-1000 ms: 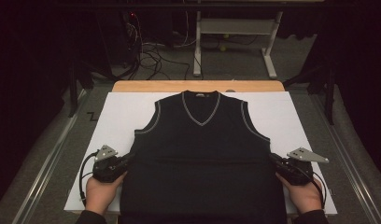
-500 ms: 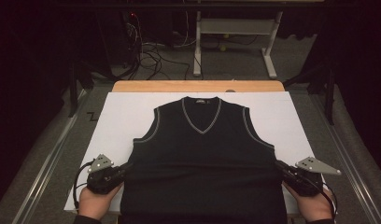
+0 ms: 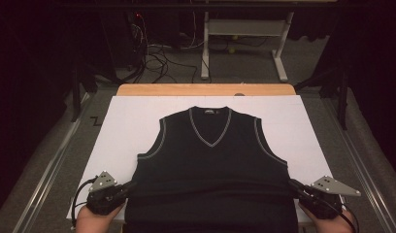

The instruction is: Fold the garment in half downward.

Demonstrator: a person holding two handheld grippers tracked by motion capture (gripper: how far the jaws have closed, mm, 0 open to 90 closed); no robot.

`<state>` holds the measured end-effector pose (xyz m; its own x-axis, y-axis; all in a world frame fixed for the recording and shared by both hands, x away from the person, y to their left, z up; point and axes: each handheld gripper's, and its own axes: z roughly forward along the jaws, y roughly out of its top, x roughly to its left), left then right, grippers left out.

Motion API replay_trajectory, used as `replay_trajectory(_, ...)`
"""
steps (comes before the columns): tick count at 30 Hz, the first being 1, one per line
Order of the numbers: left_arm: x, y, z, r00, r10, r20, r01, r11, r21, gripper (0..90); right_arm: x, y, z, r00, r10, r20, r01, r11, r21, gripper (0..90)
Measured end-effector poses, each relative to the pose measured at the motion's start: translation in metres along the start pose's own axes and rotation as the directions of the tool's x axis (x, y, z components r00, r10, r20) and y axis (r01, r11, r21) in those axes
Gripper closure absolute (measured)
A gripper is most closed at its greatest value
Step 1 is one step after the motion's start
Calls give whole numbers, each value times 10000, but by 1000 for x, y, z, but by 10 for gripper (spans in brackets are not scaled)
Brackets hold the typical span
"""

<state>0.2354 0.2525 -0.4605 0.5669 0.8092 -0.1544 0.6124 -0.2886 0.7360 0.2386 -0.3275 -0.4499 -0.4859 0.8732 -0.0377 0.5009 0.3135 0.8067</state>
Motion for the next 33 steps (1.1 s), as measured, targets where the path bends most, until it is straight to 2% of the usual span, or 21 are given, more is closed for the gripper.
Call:
replay_trajectory(9,-5,-7,-5,9999,58,103,-61,9997,251,801,2,-8,-7,9999,-97,-125,98,9999,63,846)
replay_trajectory(26,-10,-23,-20,9991,126,395,-141,9992,364,800,13,-25,-25,9988,-197,-458,206,9996,189,845)
replay_trajectory(33,-10,-27,-18,9987,225,454,-254,9975,653,798,15,-29,-26,9974,-355,-623,380,9985,402,844)
